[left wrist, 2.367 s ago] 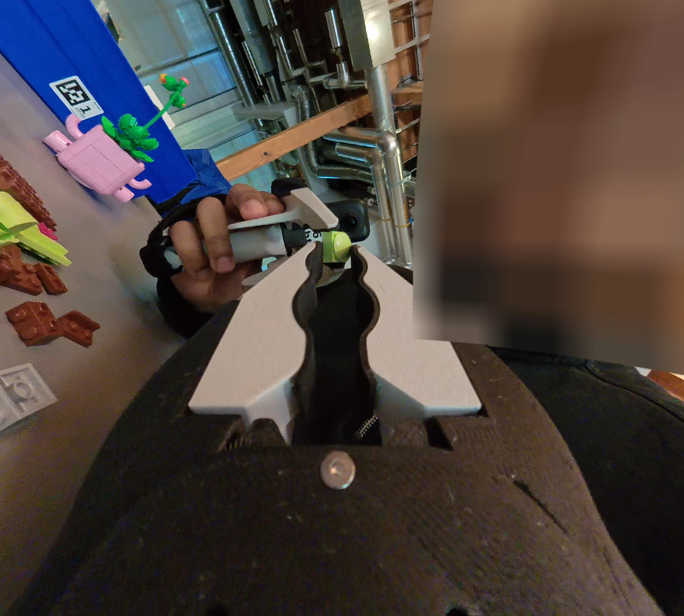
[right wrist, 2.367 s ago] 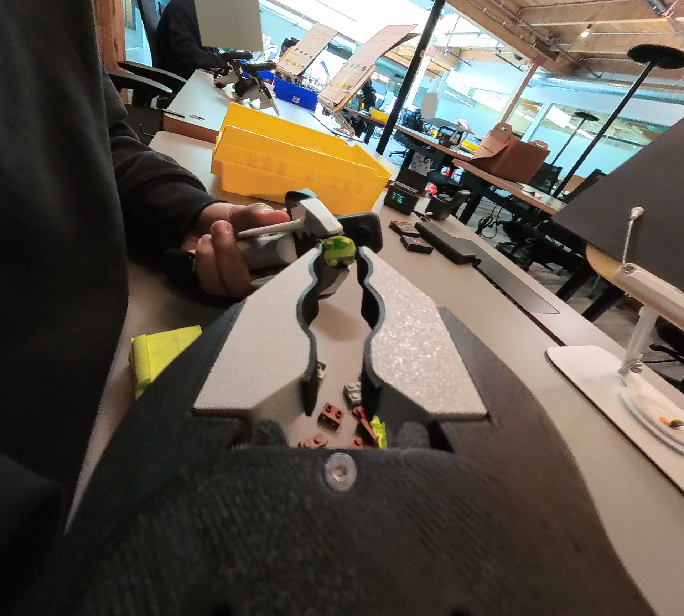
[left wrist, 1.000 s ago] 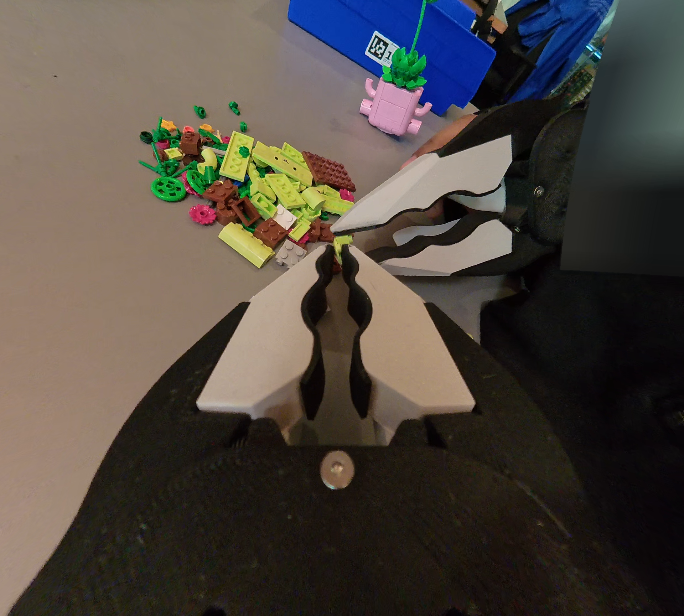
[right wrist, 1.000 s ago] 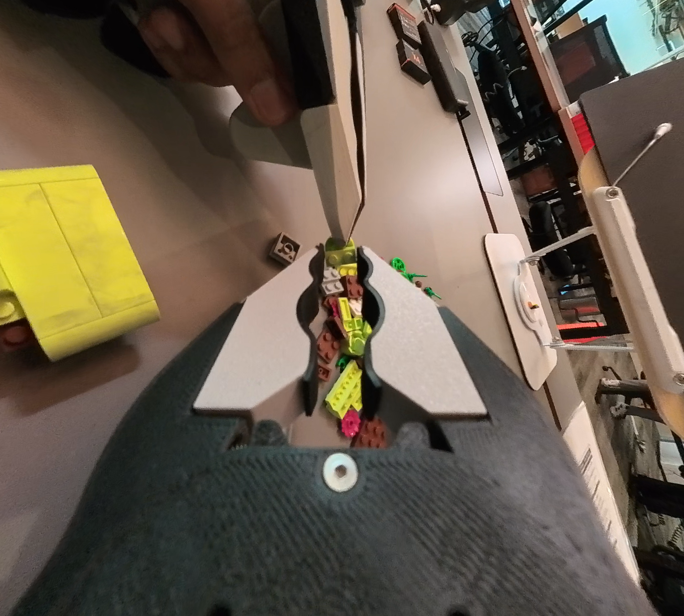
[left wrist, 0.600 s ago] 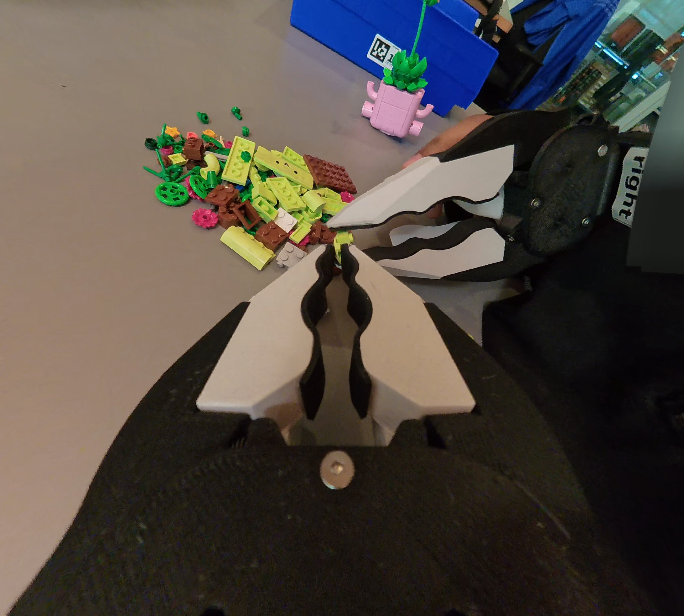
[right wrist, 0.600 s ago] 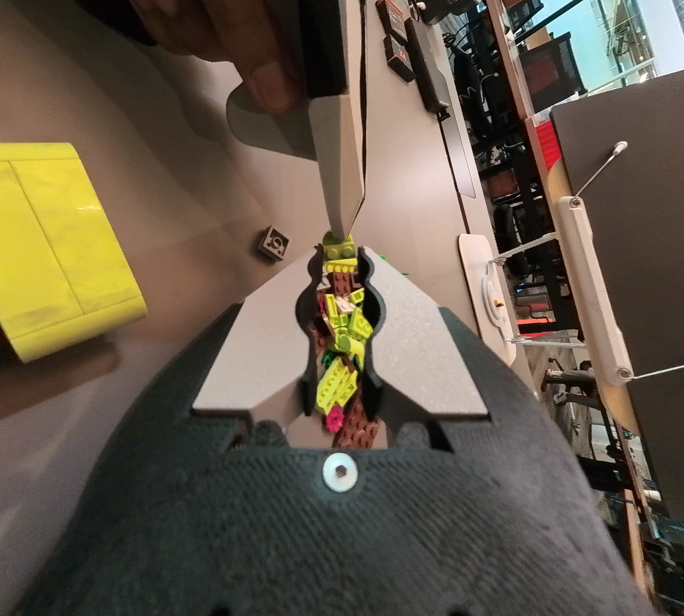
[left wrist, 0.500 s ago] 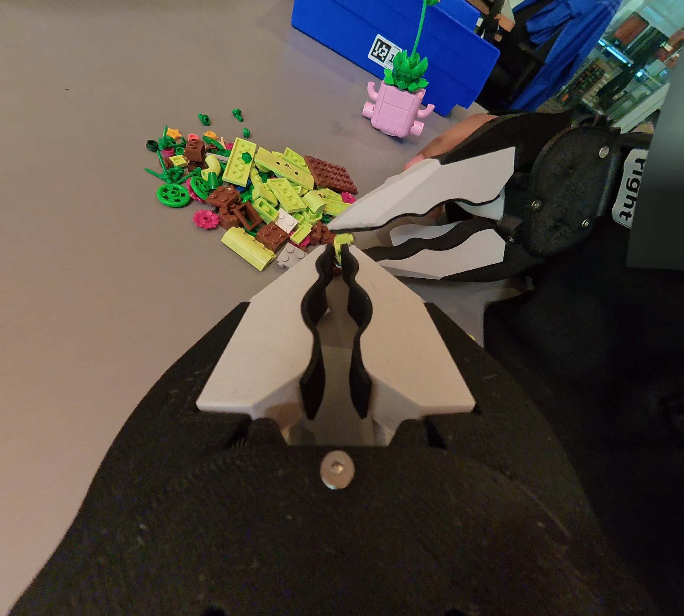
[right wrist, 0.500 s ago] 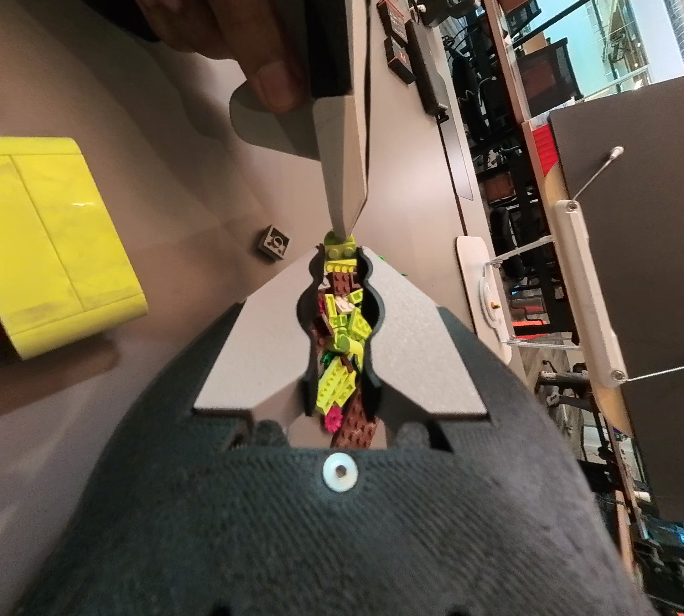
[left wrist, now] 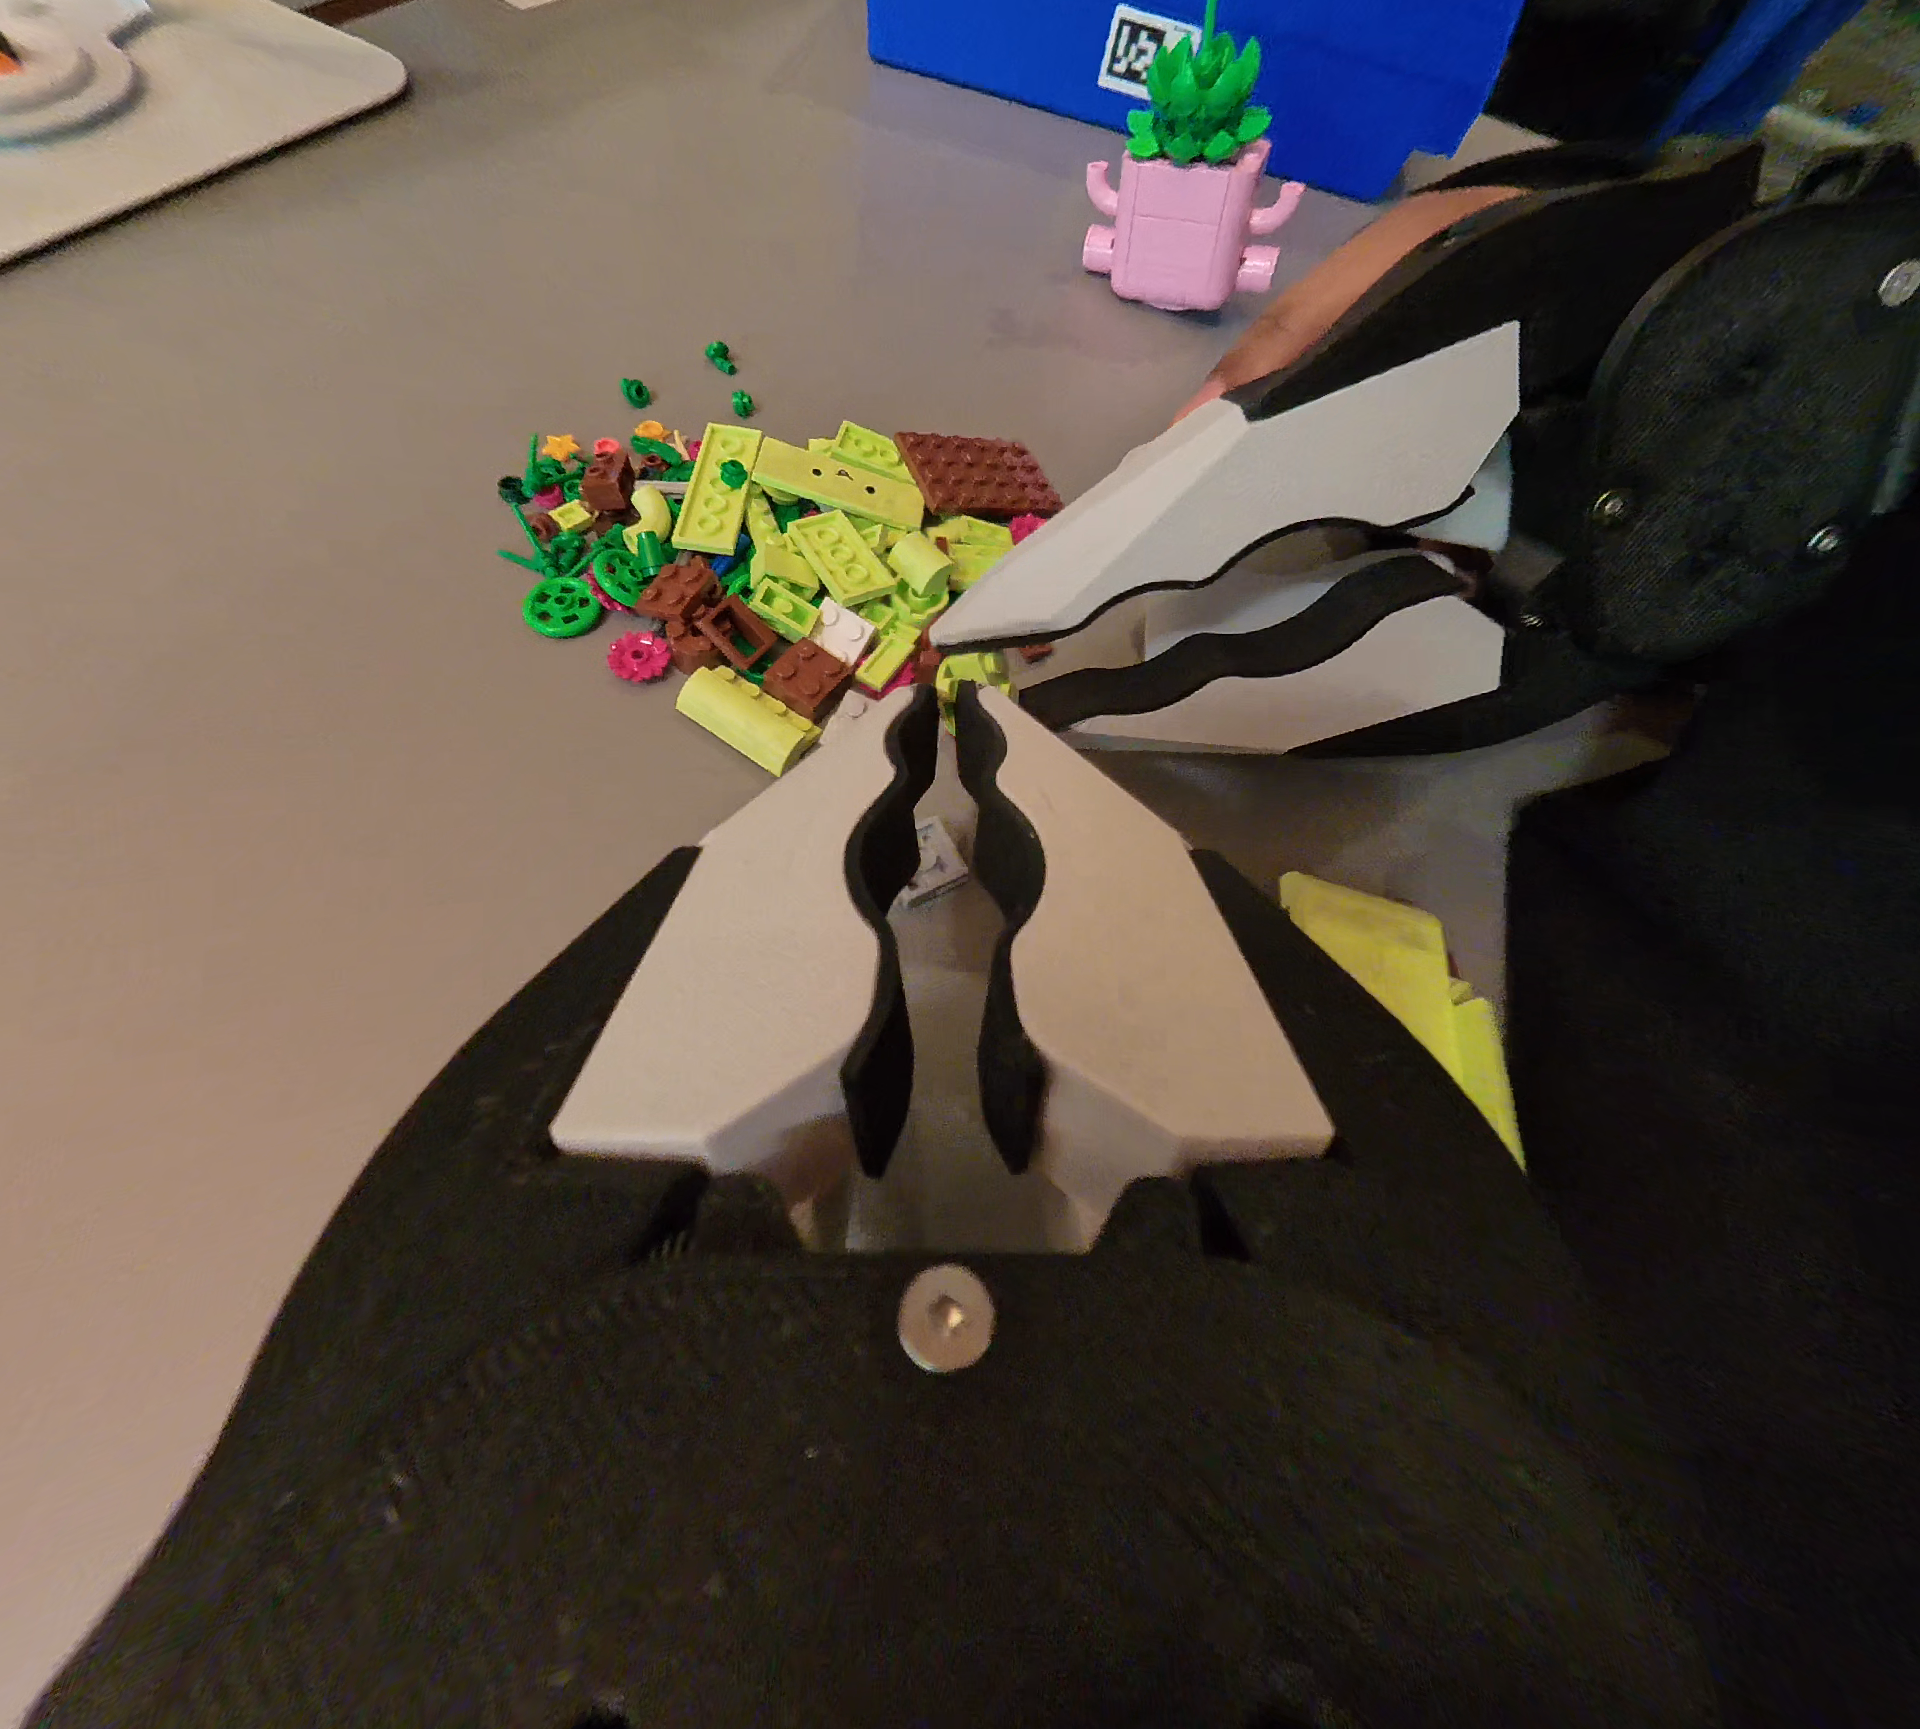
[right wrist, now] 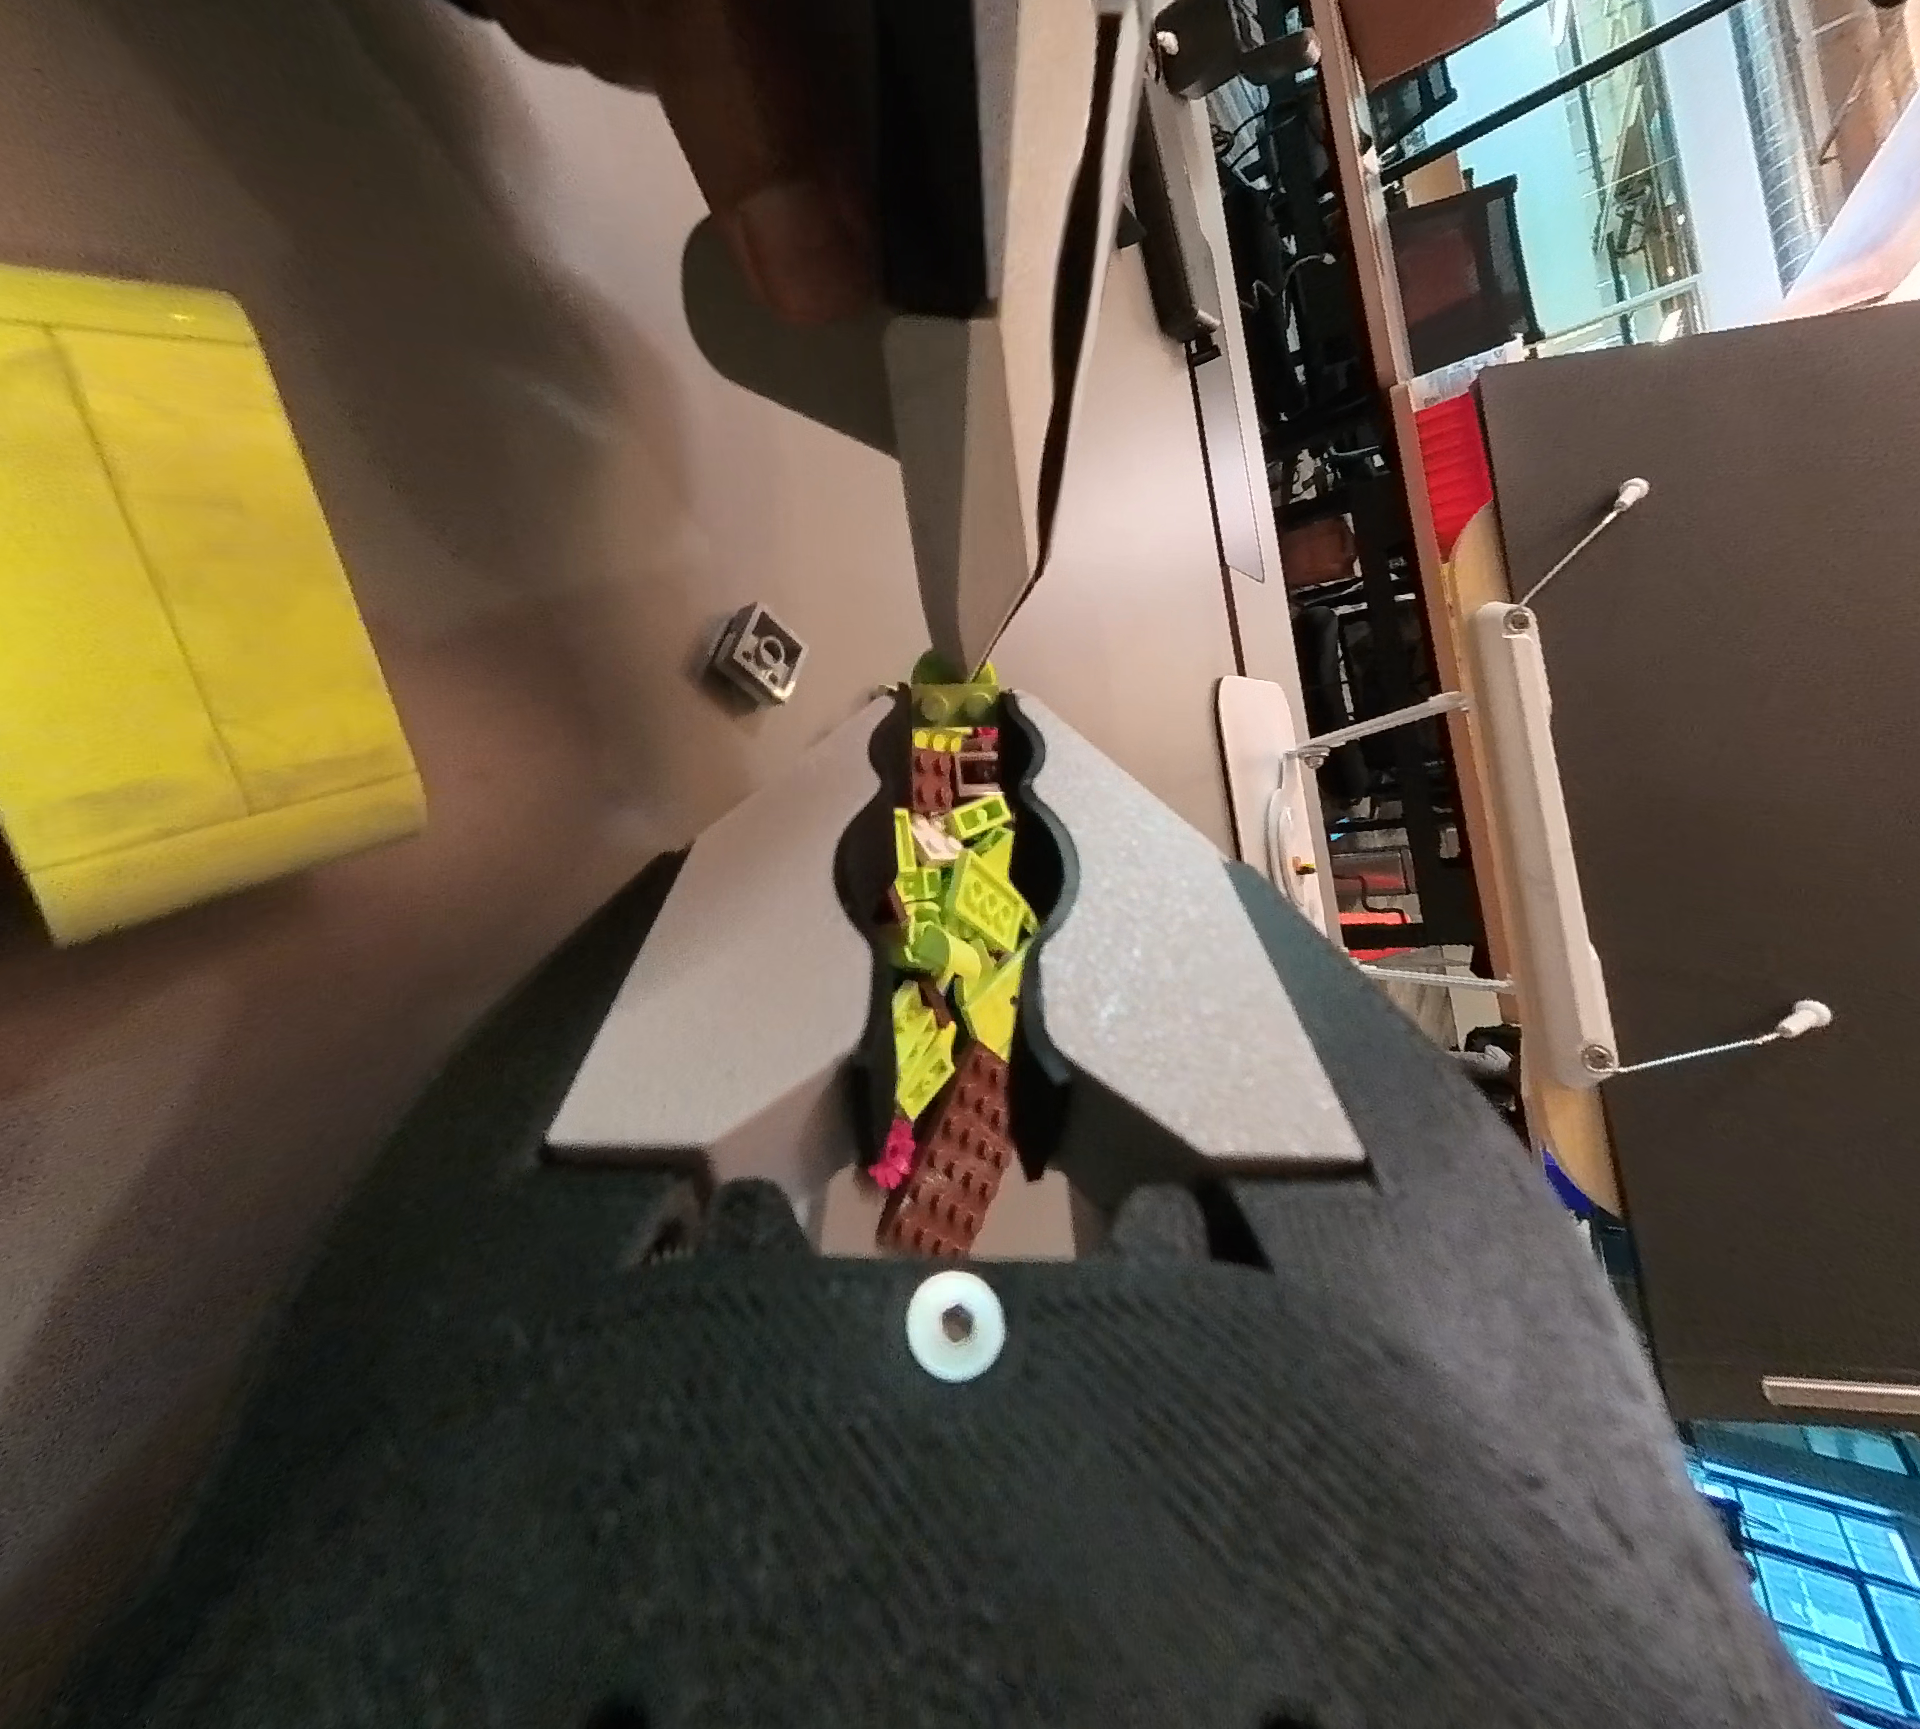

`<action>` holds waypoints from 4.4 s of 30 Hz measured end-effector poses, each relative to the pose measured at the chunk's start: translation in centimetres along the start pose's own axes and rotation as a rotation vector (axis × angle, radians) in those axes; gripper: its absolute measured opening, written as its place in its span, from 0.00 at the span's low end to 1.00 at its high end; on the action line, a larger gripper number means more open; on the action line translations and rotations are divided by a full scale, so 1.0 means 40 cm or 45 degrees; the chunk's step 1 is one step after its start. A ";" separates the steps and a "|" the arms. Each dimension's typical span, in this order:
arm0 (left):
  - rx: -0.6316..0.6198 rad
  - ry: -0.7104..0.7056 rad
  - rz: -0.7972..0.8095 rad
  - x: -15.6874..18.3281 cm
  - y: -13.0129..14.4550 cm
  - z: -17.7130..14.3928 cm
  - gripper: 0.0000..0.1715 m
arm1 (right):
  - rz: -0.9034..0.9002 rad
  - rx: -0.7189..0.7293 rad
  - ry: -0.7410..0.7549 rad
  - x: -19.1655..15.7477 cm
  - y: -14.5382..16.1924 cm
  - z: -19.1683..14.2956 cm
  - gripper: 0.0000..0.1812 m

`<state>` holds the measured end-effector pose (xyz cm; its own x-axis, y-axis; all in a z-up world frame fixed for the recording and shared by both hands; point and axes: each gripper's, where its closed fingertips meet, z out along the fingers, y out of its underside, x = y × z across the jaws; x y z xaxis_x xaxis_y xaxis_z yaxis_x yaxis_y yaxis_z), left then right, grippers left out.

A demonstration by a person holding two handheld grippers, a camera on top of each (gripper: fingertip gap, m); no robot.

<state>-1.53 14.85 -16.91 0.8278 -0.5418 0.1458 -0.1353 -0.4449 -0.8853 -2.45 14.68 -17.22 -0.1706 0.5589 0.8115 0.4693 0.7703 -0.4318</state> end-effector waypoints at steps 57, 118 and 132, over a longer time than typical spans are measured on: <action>0.355 1.236 -1.137 0.065 -0.152 -0.053 0.02 | 0.768 0.700 -0.210 0.116 -0.063 -0.099 0.09; 0.329 1.246 -1.100 0.089 -0.157 -0.089 0.17 | 0.849 0.779 -0.279 0.133 -0.051 -0.146 0.08; 0.298 1.355 -1.183 0.126 -0.150 -0.073 0.04 | 0.733 0.803 -0.314 0.101 -0.089 -0.150 0.08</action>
<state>1.86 12.71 -9.59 -0.2442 -0.4382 0.8651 0.3973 -0.8590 -0.3229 0.39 12.34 -10.03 -0.2715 0.9058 0.3254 -0.0126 0.3347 -0.9422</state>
